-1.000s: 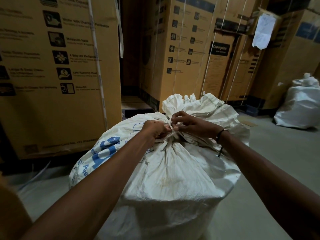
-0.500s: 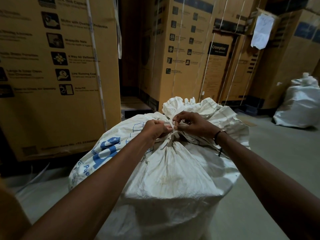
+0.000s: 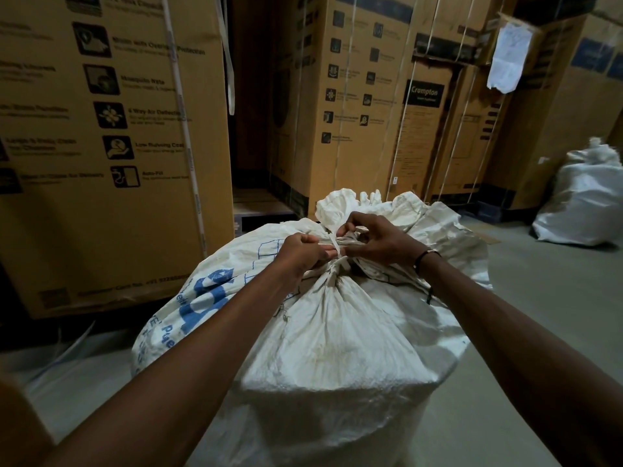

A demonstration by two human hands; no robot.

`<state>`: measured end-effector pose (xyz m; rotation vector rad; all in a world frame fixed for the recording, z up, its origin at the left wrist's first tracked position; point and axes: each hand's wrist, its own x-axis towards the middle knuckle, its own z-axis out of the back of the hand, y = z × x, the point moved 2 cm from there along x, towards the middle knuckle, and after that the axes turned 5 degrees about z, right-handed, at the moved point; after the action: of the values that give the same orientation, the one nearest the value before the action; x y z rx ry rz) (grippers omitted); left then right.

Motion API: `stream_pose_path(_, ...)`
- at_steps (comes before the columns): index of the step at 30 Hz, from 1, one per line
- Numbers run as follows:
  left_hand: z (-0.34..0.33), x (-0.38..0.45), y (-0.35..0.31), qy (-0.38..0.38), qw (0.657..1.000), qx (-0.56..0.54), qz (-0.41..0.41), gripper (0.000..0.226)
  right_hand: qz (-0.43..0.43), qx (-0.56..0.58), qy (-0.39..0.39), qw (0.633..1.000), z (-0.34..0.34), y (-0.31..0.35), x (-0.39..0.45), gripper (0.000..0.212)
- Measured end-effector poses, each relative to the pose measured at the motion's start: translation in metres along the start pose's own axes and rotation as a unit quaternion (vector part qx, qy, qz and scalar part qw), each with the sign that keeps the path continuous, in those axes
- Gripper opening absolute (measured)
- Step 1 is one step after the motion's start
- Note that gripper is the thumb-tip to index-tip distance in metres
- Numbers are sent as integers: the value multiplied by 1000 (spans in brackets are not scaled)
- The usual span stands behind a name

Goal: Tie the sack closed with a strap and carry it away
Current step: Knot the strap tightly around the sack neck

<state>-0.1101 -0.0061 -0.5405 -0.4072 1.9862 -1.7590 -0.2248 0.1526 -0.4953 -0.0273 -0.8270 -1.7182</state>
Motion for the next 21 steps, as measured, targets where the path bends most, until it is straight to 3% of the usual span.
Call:
stream_pose_path(7, 0, 2, 0, 6, 1000, 5, -3, 40, -8, 27, -2, 1000, 1, -6, -1, 33)
stream_pose_path(10, 1, 2, 1, 9, 1000, 3, -6, 41, -9, 17, -5, 1000, 1, -6, -1, 23)
stream_pose_path(21, 1, -3, 3, -39, 994, 75, -73, 33, -3, 14, -8, 1000, 2, -7, -4, 16)
